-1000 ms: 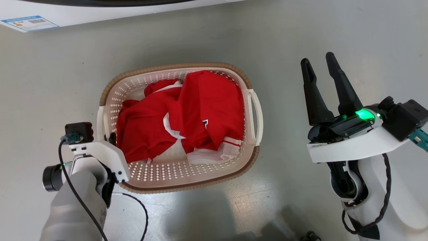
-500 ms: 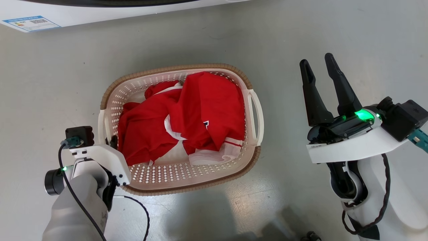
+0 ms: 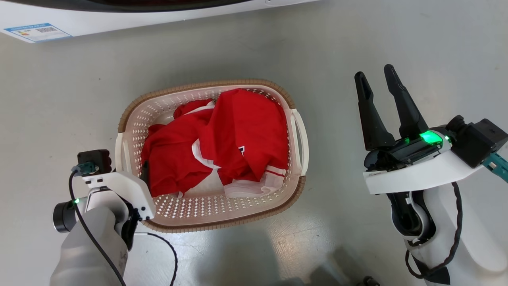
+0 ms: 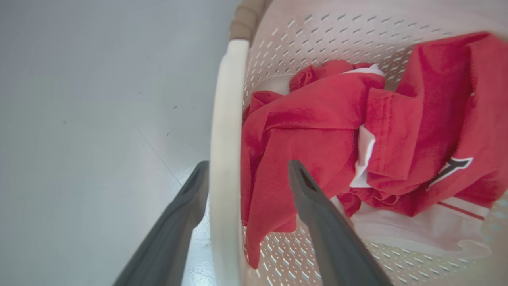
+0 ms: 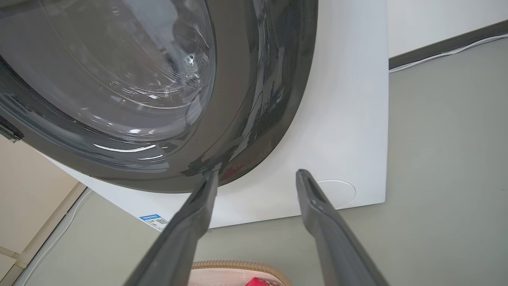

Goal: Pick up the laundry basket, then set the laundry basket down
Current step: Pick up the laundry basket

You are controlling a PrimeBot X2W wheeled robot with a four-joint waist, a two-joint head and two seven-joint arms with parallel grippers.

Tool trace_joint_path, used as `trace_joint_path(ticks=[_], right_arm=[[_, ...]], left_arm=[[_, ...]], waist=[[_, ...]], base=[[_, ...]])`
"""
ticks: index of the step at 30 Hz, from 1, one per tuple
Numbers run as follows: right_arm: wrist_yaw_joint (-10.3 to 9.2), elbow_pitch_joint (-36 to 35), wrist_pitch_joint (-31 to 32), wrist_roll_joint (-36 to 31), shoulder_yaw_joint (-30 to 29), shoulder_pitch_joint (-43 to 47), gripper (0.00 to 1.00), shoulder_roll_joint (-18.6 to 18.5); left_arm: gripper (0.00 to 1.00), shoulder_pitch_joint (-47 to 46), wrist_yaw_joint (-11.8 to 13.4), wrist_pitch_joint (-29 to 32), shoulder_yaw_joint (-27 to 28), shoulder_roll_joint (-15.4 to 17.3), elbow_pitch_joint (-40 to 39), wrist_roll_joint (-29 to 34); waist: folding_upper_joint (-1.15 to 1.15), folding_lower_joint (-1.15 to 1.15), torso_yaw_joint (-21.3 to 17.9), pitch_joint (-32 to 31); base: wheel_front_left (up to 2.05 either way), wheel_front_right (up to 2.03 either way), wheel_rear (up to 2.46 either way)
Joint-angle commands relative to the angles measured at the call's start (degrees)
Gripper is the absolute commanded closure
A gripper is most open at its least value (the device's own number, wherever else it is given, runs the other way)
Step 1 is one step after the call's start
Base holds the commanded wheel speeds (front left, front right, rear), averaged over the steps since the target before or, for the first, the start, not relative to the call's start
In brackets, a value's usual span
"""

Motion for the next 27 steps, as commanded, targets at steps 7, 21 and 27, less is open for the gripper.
trace_joint_path(ticks=[7,21,27], right_arm=[[0.42,-0.49,-0.61,0.52,1.14,0.86,0.0,0.3],[0.42,0.92,-0.61,0.95,1.58,2.3,0.0,1.44],[0.42,1.8,-0.61,1.17,1.31,3.63,0.0,1.46]], left_arm=[[0.0,3.7,1.17,-1.03,1.13,2.4,-0.2,-0.87],[0.0,6.49,0.0,-2.92,0.5,3.03,-5.6,-1.3],[0.0,10.46,-0.67,-2.95,0.2,1.82,-14.77,-0.44]], waist=[[0.0,0.0,-0.21,-2.47],[0.0,0.0,0.78,-12.86],[0.0,0.0,1.86,-18.9]], base=[[0.0,0.0,0.0],[0.0,0.0,0.0],[0.0,0.0,0.0]])
